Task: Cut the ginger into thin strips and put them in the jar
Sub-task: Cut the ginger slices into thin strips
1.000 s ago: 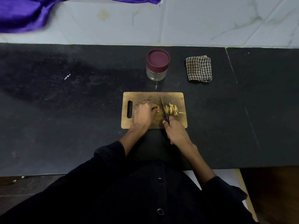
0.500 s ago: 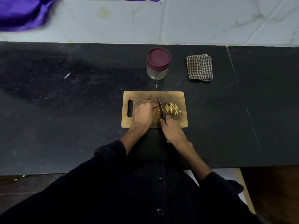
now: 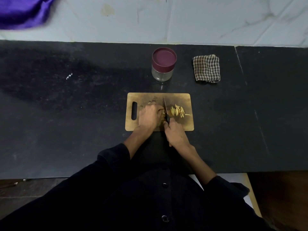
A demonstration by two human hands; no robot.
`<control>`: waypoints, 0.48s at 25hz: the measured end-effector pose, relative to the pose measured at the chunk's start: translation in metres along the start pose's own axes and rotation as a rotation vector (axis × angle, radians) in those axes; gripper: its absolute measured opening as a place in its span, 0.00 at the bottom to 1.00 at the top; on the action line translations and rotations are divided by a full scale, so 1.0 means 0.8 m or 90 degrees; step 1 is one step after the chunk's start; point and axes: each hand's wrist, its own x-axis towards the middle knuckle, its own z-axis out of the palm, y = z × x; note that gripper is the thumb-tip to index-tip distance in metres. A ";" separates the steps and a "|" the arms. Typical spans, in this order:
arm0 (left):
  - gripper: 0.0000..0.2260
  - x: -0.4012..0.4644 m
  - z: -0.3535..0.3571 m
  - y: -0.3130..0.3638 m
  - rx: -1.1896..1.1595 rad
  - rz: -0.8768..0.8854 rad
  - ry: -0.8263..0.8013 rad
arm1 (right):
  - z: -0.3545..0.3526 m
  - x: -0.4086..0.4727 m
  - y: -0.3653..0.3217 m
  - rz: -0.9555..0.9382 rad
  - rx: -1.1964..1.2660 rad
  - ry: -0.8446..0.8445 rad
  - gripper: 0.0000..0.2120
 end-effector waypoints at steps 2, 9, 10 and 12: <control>0.10 -0.001 0.000 0.001 0.003 0.001 0.002 | 0.005 -0.002 -0.002 0.004 -0.021 0.008 0.11; 0.10 -0.002 0.003 0.000 0.020 -0.005 0.025 | 0.017 -0.021 0.006 0.020 -0.071 -0.008 0.12; 0.10 -0.002 0.003 0.000 0.017 -0.005 0.027 | 0.018 -0.026 0.011 0.022 -0.074 -0.014 0.12; 0.10 -0.002 0.003 0.000 0.011 -0.002 0.026 | 0.018 -0.033 0.021 0.029 -0.068 -0.013 0.13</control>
